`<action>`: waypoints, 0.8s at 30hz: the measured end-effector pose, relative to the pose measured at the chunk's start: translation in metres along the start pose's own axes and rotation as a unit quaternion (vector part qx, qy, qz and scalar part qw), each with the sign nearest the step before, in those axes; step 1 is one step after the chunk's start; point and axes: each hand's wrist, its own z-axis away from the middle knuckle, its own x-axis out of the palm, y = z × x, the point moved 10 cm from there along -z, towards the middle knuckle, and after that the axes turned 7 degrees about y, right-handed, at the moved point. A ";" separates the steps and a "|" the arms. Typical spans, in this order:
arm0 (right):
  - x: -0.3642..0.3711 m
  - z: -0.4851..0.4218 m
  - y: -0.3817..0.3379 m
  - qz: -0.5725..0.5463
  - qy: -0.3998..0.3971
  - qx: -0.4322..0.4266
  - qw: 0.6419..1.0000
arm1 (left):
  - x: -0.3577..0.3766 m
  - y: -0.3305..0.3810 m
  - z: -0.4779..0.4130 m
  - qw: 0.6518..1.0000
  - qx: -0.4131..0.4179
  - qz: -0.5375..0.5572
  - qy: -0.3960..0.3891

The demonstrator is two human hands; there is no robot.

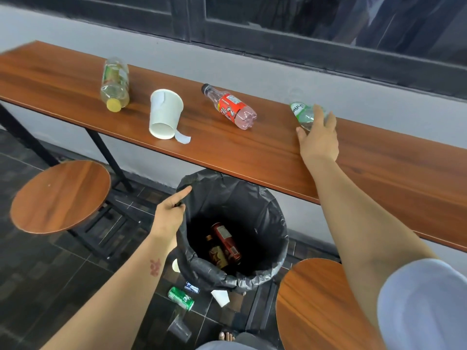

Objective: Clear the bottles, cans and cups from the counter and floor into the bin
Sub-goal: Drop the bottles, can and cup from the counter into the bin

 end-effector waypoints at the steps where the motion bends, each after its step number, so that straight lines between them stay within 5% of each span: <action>1: -0.002 -0.001 -0.001 -0.011 0.015 -0.002 1.000 | 0.001 0.000 -0.001 1.000 -0.001 0.007 -0.001; 18: -0.069 0.111 0.015 -0.126 0.088 0.029 0.988 | -0.024 -0.001 0.041 0.995 -0.011 0.095 -0.018; 24: -0.103 0.183 0.004 -0.198 0.135 -0.042 0.970 | -0.042 0.002 0.057 0.997 -0.005 0.080 -0.011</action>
